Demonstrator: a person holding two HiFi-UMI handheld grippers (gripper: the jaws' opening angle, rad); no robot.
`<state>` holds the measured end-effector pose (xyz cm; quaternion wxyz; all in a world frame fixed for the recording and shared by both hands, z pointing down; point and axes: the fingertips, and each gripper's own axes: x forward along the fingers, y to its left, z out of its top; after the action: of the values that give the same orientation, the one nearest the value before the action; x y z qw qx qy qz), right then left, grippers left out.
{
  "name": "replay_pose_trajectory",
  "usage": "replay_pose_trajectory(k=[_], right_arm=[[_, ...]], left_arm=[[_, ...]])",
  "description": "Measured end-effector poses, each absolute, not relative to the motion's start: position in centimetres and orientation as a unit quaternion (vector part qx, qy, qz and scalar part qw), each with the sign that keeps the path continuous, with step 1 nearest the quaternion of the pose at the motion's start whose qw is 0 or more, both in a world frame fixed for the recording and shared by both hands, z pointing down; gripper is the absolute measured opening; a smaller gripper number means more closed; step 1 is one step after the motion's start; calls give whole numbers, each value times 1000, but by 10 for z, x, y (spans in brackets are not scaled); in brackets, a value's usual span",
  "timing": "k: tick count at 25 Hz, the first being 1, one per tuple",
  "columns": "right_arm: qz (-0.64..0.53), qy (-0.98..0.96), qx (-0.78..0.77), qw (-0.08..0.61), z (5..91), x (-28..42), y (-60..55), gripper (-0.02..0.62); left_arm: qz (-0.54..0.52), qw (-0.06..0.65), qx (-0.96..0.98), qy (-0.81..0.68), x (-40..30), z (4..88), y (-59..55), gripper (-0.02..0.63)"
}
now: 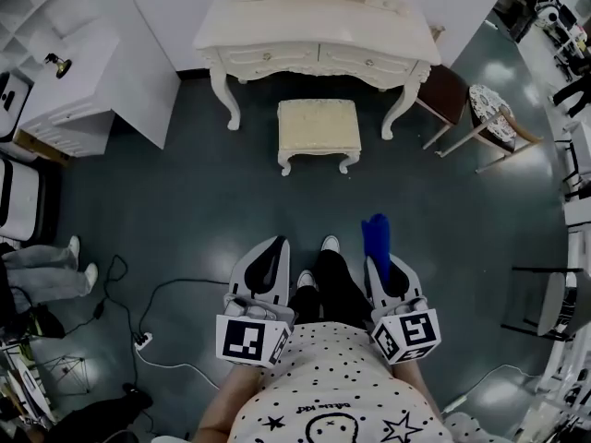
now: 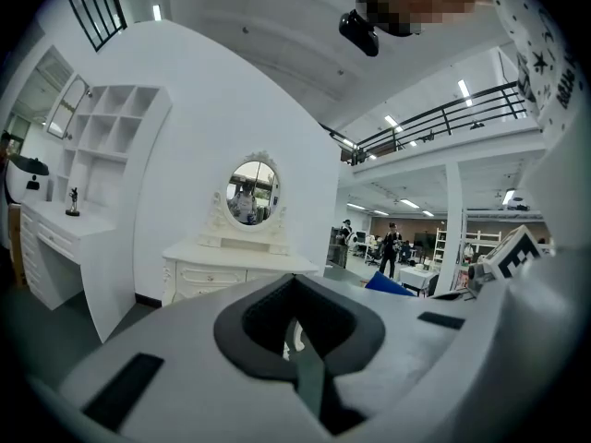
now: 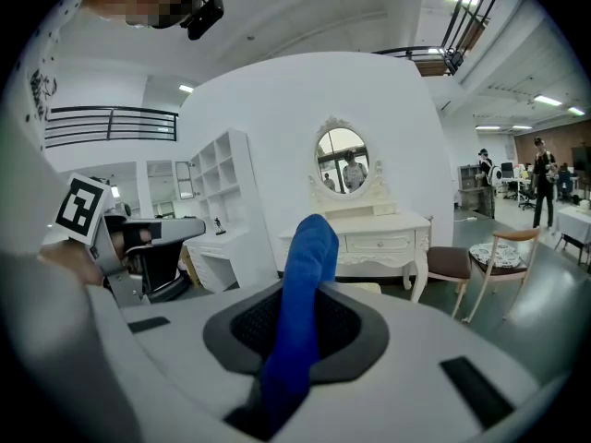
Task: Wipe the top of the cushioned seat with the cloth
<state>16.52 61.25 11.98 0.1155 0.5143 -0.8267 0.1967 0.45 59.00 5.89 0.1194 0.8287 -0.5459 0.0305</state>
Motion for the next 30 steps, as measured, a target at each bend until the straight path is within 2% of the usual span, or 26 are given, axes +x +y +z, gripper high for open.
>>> replay_pose_trajectory(k=[20,30], right_arm=[[172,-847,489,116,119,216,458,63],[176,-846,488,122,123,218,429,63]], left_arm=[[8,124,813,-569,57,67,453,-3],[13,131,808,-574,52,72,423,-3]])
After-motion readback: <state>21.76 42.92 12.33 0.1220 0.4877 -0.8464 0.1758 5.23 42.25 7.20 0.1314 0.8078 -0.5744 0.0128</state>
